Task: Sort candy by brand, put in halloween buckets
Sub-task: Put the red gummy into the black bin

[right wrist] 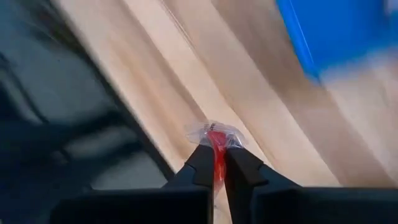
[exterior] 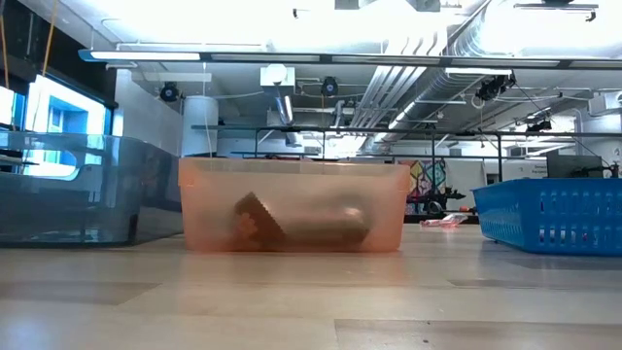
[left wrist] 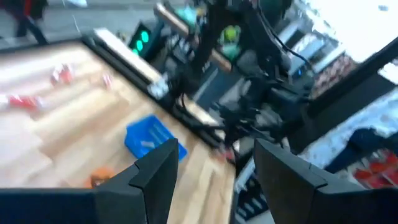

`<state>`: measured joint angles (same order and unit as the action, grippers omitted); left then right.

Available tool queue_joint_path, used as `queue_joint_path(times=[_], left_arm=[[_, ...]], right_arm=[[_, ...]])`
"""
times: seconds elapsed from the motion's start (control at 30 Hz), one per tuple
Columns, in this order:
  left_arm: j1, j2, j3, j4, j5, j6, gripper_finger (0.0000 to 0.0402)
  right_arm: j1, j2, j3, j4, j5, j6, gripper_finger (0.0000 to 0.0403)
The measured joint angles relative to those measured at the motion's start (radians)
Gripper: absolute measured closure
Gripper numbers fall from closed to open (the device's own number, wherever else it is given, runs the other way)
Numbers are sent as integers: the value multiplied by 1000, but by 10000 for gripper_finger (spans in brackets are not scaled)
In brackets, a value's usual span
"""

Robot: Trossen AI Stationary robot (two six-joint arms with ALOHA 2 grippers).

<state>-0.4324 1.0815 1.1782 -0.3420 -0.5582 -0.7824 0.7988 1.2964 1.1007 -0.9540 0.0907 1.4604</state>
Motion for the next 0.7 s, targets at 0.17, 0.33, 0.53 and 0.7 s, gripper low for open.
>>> queue_joint_path(times=[0.17,0.33,0.53,0.7], left_arm=[[0,-60,0,0,-98,73,202],[0,-71,0,-3,-130,86,202],[0,-70,0,-1,-127,106,202],[0,-81,0,8,-128,106,202]], right_arm=[[-160,31,95,181,237,-228,398],[-350,204,97,606,201,-555,400],[-499,470,97,1186,133,-759,400],[-586,650,117,1477,116,-739,400]])
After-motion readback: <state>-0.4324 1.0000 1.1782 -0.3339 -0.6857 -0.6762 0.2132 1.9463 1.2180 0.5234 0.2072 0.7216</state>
